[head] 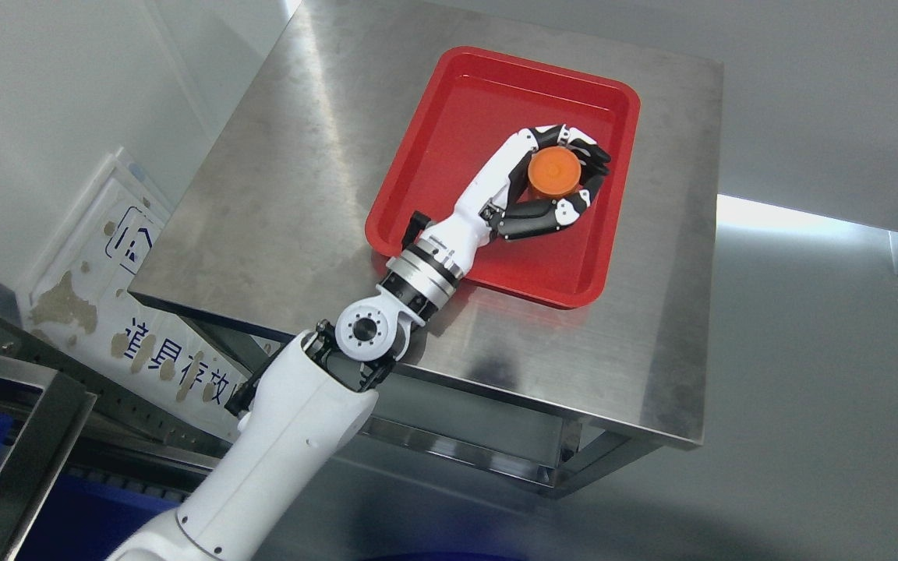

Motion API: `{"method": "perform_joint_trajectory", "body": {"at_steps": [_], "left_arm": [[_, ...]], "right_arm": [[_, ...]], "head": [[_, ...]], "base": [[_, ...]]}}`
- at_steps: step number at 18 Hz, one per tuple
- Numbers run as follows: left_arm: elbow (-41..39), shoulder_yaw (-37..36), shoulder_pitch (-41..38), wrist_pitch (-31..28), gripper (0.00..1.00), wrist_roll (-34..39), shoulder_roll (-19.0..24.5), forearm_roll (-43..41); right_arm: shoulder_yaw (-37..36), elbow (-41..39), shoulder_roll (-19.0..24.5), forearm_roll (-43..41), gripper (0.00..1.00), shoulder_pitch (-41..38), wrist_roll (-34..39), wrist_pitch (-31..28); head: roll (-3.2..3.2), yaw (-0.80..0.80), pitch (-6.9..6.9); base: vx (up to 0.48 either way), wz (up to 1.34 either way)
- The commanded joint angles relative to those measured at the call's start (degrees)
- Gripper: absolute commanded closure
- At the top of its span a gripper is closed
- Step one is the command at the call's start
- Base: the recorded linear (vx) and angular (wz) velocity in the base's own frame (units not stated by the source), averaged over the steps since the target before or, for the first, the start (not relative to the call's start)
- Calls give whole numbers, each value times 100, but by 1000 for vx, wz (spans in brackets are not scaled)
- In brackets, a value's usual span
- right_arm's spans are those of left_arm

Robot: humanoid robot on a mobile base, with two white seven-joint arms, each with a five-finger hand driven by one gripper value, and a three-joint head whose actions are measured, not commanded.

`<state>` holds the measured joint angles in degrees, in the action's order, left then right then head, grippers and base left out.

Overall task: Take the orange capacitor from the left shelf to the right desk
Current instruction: 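Lower the capacitor with the left hand into the red tray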

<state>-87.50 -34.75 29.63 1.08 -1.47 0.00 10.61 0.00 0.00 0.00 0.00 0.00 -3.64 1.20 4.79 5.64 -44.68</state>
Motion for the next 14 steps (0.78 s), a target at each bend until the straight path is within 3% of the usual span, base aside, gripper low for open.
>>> {"method": "perform_joint_trajectory", "body": {"at_steps": [1,5,14], "left_arm": [[1147,-199,886,-468,96,182,100,-59],[1482,-129,886,-477,93,191,100,-68],[1552,390,860,-609,63,165,100,-42]], "right_arm": [[-97,-100,-100,18,0,-114,4,3],[-97,-100,-100,18,0,-114,4,3],[-97,-100,-100,18,0,-114,4,3]], "head": [[0,0,0],[0,0,0],[0,0,0]], "base": [[14,5],[4,1],[0,0]]}}
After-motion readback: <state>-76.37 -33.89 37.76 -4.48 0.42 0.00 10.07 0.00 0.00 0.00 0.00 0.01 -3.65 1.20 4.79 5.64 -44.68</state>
